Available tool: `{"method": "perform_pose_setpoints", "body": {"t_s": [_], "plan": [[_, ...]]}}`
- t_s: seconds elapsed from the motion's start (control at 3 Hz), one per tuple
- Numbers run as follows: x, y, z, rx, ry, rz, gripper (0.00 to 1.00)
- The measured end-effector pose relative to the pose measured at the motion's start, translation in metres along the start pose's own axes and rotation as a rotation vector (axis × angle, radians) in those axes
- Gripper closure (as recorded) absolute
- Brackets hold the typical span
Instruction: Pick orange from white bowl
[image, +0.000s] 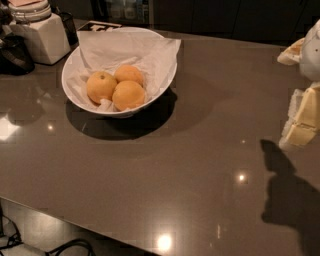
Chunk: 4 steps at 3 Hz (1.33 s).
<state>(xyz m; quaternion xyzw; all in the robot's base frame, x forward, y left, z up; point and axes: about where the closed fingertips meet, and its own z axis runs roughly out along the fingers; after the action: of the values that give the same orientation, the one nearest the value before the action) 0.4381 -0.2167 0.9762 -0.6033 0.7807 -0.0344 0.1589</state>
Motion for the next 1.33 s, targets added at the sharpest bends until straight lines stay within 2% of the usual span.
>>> {"method": "perform_pose_setpoints", "body": {"t_s": [0.33,0.67,1.0,1.33], "plan": [[0.0,0.0,0.0,0.001,0.0,0.0,0.0],[-0.011,-0.003,0.01,-0.019,0.033,0.045,0.0],[-0.032,-0.013,0.03,-0.073,0.108,0.123,0.0],[-0.061,-0.023,0.046,-0.1,0.151,0.142,0.0]]}}
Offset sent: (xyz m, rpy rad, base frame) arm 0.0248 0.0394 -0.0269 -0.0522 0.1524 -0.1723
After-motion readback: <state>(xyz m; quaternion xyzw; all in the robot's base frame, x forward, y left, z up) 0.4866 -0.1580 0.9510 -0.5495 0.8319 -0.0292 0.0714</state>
